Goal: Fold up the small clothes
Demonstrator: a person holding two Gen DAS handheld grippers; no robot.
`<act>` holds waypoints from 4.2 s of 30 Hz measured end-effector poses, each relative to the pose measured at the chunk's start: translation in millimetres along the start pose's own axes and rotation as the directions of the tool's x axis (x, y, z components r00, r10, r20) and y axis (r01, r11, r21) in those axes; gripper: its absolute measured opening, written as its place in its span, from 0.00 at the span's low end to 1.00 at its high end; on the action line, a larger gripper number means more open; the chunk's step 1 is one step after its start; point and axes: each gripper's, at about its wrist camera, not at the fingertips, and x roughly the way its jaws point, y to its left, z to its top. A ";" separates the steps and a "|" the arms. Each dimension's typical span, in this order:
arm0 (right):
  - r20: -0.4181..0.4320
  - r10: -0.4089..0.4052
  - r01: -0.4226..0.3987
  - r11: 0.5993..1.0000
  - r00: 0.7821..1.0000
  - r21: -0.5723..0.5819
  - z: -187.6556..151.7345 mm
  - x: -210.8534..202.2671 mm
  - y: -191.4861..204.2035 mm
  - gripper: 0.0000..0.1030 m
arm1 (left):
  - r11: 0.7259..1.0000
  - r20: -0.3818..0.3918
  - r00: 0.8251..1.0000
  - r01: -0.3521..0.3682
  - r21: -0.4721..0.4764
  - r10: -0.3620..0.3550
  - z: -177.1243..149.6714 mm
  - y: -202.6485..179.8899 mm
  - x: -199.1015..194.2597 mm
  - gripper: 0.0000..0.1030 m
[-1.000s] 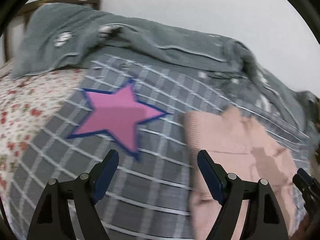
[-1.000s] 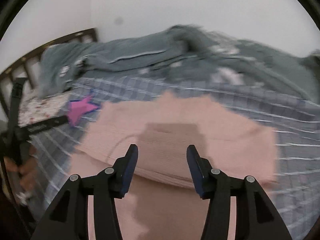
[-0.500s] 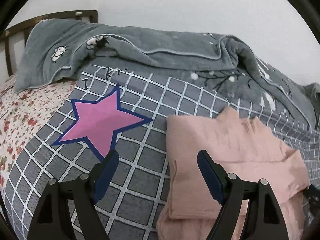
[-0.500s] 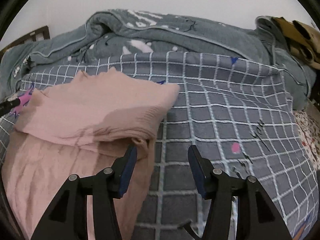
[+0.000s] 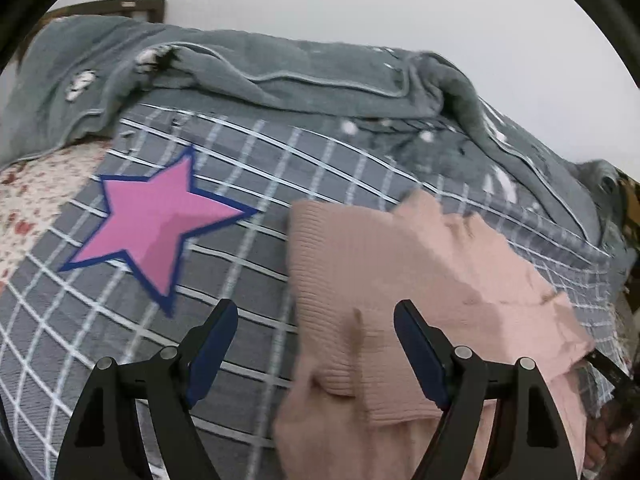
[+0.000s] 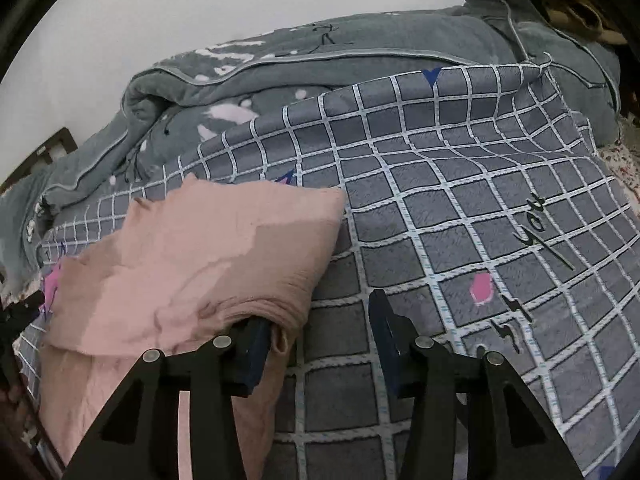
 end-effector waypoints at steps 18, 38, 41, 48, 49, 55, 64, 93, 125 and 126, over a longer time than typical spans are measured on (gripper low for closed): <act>0.076 0.040 -0.037 0.999 0.996 -0.039 -4.5 -12.9 -1.4 0.49 | 0.995 -0.066 0.997 0.050 0.082 -0.045 -14.3 -30.0 20.3 0.45; 0.056 0.001 0.004 0.997 0.998 -0.081 -9.2 -4.4 6.1 0.50 | 0.997 0.152 0.986 0.078 -0.009 -0.075 18.4 -31.0 7.5 0.06; 0.058 -0.004 0.010 0.996 0.998 -0.093 -9.3 -3.6 7.9 0.50 | 0.998 0.193 0.979 0.060 0.003 -0.060 22.3 -36.5 5.6 0.04; 0.047 -0.006 0.010 0.996 0.999 -0.094 -8.4 -0.6 7.2 0.50 | 0.996 0.107 0.991 0.081 -0.025 -0.078 20.2 -24.7 17.4 0.04; 0.047 -0.004 0.009 0.996 0.999 -0.092 -8.3 -0.4 6.9 0.50 | 0.997 0.088 0.993 0.077 -0.024 -0.075 18.7 -24.8 20.0 0.04; 0.047 -0.003 0.008 0.996 0.999 -0.091 -8.6 -0.3 6.7 0.50 | 0.997 0.021 0.997 0.076 -0.002 -0.076 11.8 -27.3 25.2 0.21; 0.053 -0.005 0.010 0.996 0.999 -0.087 -8.9 -2.2 7.4 0.50 | 0.997 0.022 0.999 0.036 0.069 -0.037 1.9 -31.0 16.8 0.58; 0.061 -0.009 0.016 0.993 0.998 -0.118 -10.8 -1.3 15.0 0.51 | 0.996 0.196 0.981 -0.004 0.086 -0.013 33.6 -54.4 3.8 0.05; 0.168 0.133 -0.106 0.981 0.977 -0.163 -17.8 -38.8 23.8 0.54 | 0.991 0.039 0.995 -0.099 0.090 0.096 -41.7 -36.8 -23.6 0.49; 0.167 0.126 -0.097 0.980 0.978 -0.172 -19.3 -43.2 25.6 0.54 | 0.989 0.044 0.994 -0.105 0.105 0.101 -44.7 -39.4 -26.3 0.49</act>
